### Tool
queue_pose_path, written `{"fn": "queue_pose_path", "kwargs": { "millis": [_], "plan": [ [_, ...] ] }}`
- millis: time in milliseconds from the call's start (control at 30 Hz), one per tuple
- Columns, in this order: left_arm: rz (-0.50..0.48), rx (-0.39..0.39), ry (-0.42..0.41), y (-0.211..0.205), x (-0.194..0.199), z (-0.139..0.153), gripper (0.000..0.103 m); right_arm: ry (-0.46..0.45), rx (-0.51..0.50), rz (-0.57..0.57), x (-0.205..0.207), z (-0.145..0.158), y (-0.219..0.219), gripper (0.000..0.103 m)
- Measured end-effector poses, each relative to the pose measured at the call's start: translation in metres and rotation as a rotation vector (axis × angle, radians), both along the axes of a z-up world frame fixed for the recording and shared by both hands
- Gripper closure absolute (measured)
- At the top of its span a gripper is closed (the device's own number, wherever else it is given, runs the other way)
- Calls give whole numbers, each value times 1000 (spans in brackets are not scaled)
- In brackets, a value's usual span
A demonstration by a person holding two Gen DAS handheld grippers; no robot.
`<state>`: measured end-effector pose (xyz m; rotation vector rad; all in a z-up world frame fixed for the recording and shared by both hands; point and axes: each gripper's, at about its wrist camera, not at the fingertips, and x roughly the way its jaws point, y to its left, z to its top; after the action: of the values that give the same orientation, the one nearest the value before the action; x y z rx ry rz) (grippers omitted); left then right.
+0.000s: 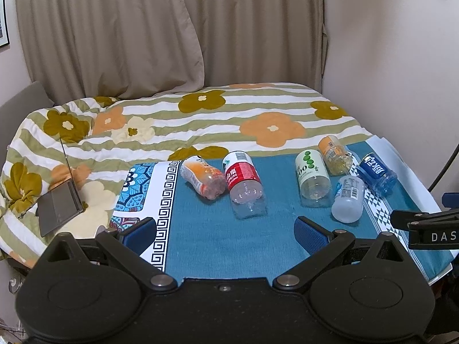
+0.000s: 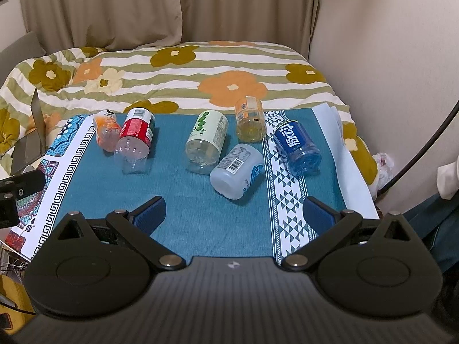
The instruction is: Flip cup upright
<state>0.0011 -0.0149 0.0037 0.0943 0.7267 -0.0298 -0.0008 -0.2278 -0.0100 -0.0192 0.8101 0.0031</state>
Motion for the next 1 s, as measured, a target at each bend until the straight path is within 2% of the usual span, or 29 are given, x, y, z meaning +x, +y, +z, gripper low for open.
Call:
{"fn": "queue_pose_path", "kwargs": {
  "millis": [1000],
  "plan": [
    [-21, 5, 8, -6, 8, 4, 0, 1, 0, -2, 1, -1, 1, 0]
  ]
}}
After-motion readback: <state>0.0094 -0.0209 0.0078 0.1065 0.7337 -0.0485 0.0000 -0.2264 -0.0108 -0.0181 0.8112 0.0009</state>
